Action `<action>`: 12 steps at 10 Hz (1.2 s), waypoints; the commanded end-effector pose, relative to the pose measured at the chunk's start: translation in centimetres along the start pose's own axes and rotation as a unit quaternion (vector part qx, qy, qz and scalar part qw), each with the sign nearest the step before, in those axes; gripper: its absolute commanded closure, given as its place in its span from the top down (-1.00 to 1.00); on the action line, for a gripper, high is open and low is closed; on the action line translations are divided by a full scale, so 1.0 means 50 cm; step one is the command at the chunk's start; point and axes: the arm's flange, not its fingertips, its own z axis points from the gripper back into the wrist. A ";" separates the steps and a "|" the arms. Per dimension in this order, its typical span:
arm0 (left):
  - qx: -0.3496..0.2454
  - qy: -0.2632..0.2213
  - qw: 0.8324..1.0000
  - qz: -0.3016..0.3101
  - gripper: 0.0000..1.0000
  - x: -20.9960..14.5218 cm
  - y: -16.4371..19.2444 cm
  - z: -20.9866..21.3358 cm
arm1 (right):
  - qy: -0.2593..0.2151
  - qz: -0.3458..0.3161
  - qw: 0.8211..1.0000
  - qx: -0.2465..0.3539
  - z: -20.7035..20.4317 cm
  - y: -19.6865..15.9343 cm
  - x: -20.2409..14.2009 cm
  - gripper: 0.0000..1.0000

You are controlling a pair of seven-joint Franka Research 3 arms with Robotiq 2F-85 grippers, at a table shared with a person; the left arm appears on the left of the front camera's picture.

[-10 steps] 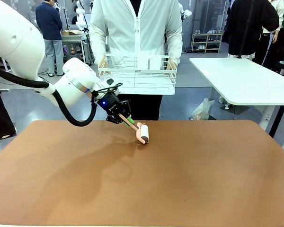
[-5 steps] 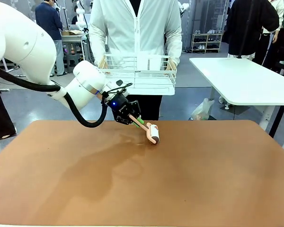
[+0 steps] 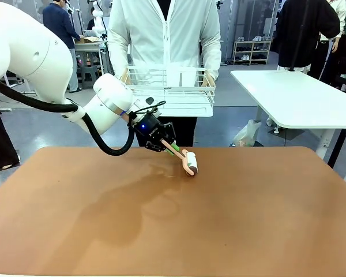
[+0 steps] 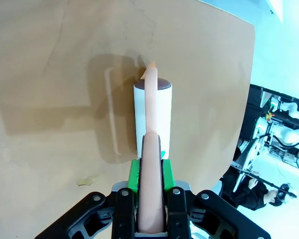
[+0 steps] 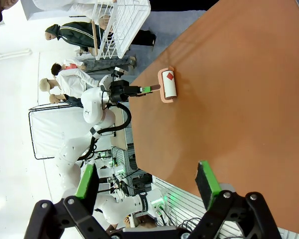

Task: Clean the table.
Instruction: Clean the table with the Lint Roller when the human lifts the Dish drying rack.

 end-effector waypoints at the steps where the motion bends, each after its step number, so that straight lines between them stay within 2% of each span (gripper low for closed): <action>1: 0.012 0.028 0.999 0.011 -0.59 -0.027 -0.007 -0.004 | 0.000 0.000 1.000 0.007 0.002 0.005 -0.001 1.00; 3: -0.011 -0.007 1.000 0.006 -0.59 -0.037 -0.080 0.096 | 0.000 0.000 1.000 0.007 0.002 0.005 -0.001 1.00; 5: 0.008 -0.022 1.000 -0.008 -0.59 -0.086 -0.131 0.202 | 0.000 0.000 1.000 0.007 0.002 0.005 -0.001 1.00; 7: 0.045 -0.012 0.999 0.014 -0.59 -0.124 -0.121 0.298 | 0.000 0.000 1.000 0.007 0.002 0.005 -0.001 1.00; 10: 0.101 -0.027 0.994 0.014 -0.59 -0.166 -0.107 0.412 | 0.000 0.000 1.000 0.007 0.002 0.005 -0.001 1.00; 12: 0.198 -0.066 0.978 0.027 -0.59 -0.217 -0.025 0.586 | 0.000 0.000 1.000 0.007 0.002 0.005 -0.001 1.00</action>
